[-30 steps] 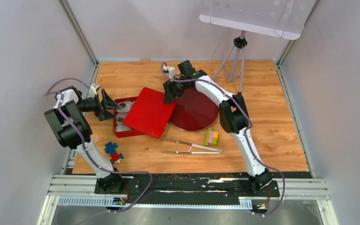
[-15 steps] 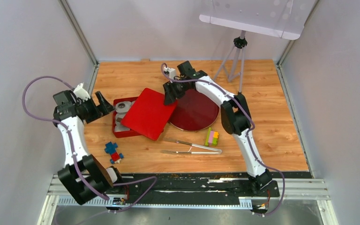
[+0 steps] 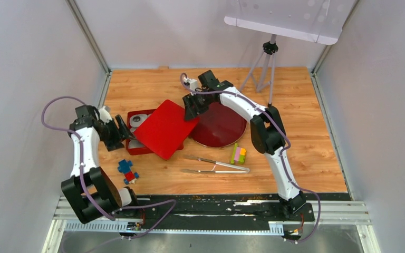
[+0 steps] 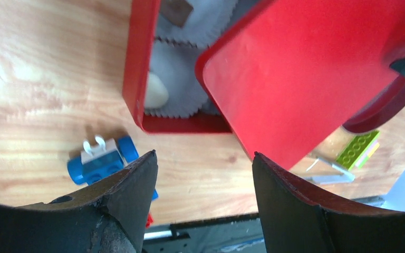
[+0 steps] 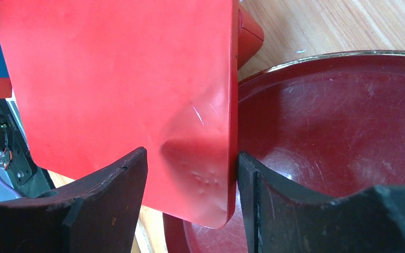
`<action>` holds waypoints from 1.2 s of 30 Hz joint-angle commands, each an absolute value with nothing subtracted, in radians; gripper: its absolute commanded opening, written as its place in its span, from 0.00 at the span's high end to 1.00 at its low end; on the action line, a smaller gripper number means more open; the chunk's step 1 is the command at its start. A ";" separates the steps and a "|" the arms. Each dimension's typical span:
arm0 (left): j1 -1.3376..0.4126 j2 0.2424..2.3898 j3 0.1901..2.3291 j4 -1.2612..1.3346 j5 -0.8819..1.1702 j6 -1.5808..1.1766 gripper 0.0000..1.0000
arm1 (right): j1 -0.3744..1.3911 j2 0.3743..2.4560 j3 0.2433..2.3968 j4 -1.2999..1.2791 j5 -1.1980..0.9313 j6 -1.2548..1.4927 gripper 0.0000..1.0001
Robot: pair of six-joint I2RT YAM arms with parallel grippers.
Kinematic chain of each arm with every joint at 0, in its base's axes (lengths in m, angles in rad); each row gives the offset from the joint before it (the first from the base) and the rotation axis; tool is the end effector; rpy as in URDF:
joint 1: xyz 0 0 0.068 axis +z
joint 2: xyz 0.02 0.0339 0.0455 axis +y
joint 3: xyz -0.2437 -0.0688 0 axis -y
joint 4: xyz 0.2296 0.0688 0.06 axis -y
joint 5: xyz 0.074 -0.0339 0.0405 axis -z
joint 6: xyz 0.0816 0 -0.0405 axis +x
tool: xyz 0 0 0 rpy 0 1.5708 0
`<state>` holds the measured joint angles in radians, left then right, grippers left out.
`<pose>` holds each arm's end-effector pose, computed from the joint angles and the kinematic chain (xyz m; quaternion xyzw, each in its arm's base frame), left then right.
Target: Pack the chocolate
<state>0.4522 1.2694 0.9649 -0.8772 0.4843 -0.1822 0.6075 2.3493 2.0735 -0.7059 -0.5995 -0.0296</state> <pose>0.2326 0.0708 0.1993 -0.2531 0.9195 -0.2079 0.2176 0.3900 0.3272 0.1647 -0.3677 0.8414 0.3499 0.1853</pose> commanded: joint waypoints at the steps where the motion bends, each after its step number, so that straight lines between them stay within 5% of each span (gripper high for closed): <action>1: 0.388 1.196 0.939 -1.004 0.435 -0.176 0.25 | 0.615 2.311 2.075 -0.699 -0.597 -0.006 0.38; 7: 0.327 1.213 0.860 -0.862 0.559 -0.246 0.26 | 0.615 2.276 2.054 -0.703 -0.600 0.029 0.38; 36: 0.242 1.490 1.072 -0.725 0.465 -0.251 0.25 | 0.628 2.249 1.989 -0.687 -0.686 0.134 0.41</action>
<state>0.2478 1.4570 1.0145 -0.7471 0.4603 -0.2672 0.6098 2.2585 1.9724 -0.7059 -0.6525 0.1104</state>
